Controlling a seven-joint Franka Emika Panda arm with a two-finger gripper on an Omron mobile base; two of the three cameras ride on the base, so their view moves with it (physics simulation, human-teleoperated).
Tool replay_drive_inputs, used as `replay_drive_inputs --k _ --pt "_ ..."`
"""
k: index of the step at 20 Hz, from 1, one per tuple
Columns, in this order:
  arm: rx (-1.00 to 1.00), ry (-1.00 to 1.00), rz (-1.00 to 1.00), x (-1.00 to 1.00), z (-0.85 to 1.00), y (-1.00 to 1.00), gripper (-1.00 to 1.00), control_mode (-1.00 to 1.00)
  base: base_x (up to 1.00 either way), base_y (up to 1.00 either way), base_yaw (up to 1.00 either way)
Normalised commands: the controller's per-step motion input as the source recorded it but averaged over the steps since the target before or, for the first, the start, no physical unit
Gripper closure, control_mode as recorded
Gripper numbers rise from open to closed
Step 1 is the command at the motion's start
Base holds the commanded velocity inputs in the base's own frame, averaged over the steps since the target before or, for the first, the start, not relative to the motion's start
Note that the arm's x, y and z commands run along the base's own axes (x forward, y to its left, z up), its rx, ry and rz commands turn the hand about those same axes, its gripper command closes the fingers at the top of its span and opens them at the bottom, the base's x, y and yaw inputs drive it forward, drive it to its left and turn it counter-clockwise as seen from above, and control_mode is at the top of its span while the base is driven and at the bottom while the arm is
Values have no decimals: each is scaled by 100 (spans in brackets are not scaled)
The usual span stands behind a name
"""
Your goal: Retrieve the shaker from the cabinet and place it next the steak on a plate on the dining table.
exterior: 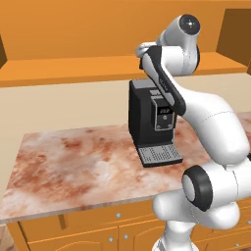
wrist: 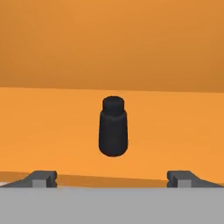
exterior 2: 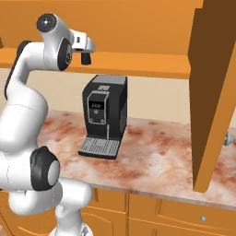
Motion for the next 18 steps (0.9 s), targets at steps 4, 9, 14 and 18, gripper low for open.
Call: replay_drive_inputs --k 4,9,14,18 --pt "0 0 0 36 0 0 -100 -100 0 0 0" --pt "0 0 0 34 0 0 -100 -100 0 0 0" --pt "0 0 0 31 -3 0 -100 -100 0 0 0" --pt "0 2 0 25 -9 0 -100 -100 0 0 0"
